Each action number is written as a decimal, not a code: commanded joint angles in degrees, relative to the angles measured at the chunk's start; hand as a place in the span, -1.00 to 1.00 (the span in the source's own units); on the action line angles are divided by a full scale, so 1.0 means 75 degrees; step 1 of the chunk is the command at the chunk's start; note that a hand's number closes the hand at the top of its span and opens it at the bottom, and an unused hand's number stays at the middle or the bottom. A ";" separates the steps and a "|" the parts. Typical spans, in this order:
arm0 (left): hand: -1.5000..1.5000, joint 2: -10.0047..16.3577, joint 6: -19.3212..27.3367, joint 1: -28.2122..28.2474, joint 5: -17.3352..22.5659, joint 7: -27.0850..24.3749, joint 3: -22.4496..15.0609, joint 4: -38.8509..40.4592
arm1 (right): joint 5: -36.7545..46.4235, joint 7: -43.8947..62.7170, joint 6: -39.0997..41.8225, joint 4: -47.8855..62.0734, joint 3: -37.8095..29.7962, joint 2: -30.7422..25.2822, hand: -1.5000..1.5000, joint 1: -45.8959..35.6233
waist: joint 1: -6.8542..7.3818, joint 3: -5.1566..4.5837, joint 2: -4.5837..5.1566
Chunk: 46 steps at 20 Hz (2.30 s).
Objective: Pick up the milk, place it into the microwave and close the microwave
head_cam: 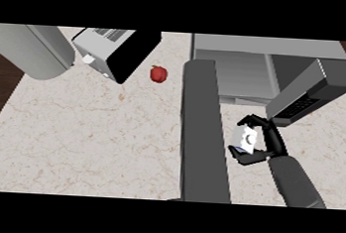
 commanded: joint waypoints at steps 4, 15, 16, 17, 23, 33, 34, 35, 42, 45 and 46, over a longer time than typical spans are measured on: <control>-1.00 -0.0059 0.0047 0.0142 0.0424 0.0505 0.0294 -0.0319 | -0.0049 0.0333 0.0229 -0.1171 0.0319 0.0113 1.00 -0.0423 | -0.0153 0.0006 -0.0030; -1.00 0.0132 -0.0328 -0.0612 0.0648 0.0591 0.1093 0.0581 | -0.0035 0.2979 -0.0101 -0.1571 0.0372 0.0154 1.00 -0.1816 | -0.0039 0.0009 0.0013; -1.00 -0.0035 -0.0232 -0.0731 0.0519 0.0712 0.0919 0.0328 | 0.0065 0.2612 -0.0455 -0.1186 0.0417 0.0383 1.00 -0.1755 | -0.0011 0.0013 0.0030; -1.00 -0.0034 -0.0325 -0.0753 0.0469 0.0609 0.1011 0.0650 | 0.0054 0.2971 -0.0137 -0.1308 0.0421 0.0093 1.00 -0.1978 | -0.0026 0.0010 0.0018; -1.00 0.0206 -0.0533 -0.0934 0.0615 0.0771 0.1169 0.0746 | 0.0289 0.3261 -0.1368 0.0070 0.0041 -0.0159 1.00 -0.3048 | 0.0291 0.0021 0.0151; -1.00 0.0202 -0.0305 -0.1809 0.0309 0.1049 0.0912 0.1071 | 0.0093 0.3873 -0.3285 0.0886 -0.0652 -0.0378 1.00 -0.3519 | 0.0610 0.0039 0.0357; -1.00 0.0307 -0.0121 -0.2017 0.0376 0.1261 0.1032 0.1046 | 0.0001 0.3840 -0.3360 0.0854 -0.0746 -0.0312 -1.00 -0.3663 | 0.0589 0.0044 0.0384; -1.00 0.0324 -0.0274 -0.1986 0.0293 0.1192 0.0955 0.1202 | -0.0029 0.3578 -0.3181 0.0911 -0.0787 -0.0510 -1.00 -0.3513 | 0.0599 0.0044 0.0384; -1.00 0.0551 -0.0350 -0.2478 0.0197 0.1022 0.1167 0.1504 | 0.0646 0.3641 -0.3755 0.1472 -0.0307 -0.0713 -1.00 -0.3629 | 0.0810 0.0033 0.0461; -1.00 0.0597 -0.0443 -0.2430 0.0060 0.1184 0.0959 0.1331 | 0.0397 0.3366 -0.3279 0.1513 -0.0505 -0.0506 -1.00 -0.3609 | 0.0785 0.0055 0.0441; -1.00 0.0491 -0.0296 -0.2512 -0.0061 0.1151 0.0941 0.1275 | 0.0432 0.3572 -0.3398 0.1582 -0.0478 -0.0296 -1.00 -0.3815 | 0.0809 0.0049 0.0414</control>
